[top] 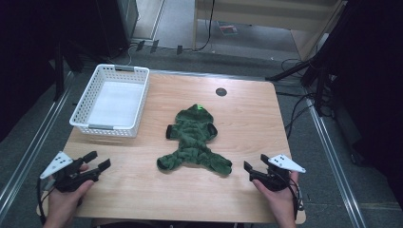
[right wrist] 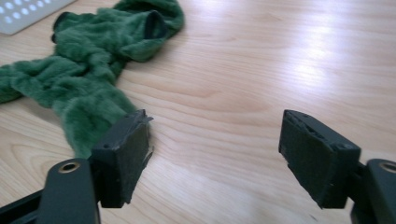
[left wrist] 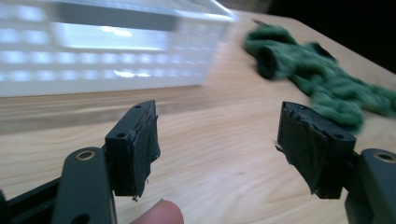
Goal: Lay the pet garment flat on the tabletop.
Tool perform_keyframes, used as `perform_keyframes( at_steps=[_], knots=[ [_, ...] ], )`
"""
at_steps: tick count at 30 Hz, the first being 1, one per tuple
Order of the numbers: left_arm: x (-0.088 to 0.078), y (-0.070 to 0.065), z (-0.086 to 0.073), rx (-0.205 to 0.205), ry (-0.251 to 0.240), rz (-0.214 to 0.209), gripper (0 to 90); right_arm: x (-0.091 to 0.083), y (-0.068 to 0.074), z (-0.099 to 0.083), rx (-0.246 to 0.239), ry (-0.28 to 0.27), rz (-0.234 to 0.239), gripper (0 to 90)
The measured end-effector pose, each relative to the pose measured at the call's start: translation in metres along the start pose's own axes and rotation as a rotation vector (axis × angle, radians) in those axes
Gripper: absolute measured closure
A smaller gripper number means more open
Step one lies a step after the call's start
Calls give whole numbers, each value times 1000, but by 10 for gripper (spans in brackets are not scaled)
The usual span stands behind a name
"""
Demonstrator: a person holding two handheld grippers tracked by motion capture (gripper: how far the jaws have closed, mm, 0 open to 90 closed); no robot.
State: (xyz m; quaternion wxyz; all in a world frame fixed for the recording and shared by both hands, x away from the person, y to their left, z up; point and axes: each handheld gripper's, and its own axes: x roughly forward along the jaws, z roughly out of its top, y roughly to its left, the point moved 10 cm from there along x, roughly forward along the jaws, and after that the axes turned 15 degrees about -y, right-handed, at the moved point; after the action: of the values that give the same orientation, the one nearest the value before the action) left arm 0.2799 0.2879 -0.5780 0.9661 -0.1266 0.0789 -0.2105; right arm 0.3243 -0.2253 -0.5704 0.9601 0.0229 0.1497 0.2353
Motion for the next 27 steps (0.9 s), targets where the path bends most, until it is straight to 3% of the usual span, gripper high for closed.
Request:
perform_keyframes(
  at_steps=[3,6,8,11,13,18,20,22,27],
  knots=[
    [-9,18,4,-4,-9,33,274,-6,-10,-4,11,8,-21,181],
    [-17,30,7,-9,-14,52,272,-10,-20,-12,17,38,-73,122],
    [-21,38,8,-39,-14,65,252,-12,-27,-18,2,55,-110,56],
    [-26,50,8,-104,1,81,202,-17,-32,-25,26,62,-116,0],
    [-28,56,6,-109,10,82,128,-20,-36,-27,40,56,-118,0],
    [-31,59,8,-117,-15,63,99,-27,-46,-35,64,61,-138,0],
    [-30,60,5,-133,0,71,99,-28,-47,-39,71,64,-130,0],
    [-29,62,3,-122,11,91,100,-28,-47,-40,72,63,-126,0],
    [-25,59,-1,-96,44,94,100,-26,-43,-39,55,64,-117,3]
  ],
)
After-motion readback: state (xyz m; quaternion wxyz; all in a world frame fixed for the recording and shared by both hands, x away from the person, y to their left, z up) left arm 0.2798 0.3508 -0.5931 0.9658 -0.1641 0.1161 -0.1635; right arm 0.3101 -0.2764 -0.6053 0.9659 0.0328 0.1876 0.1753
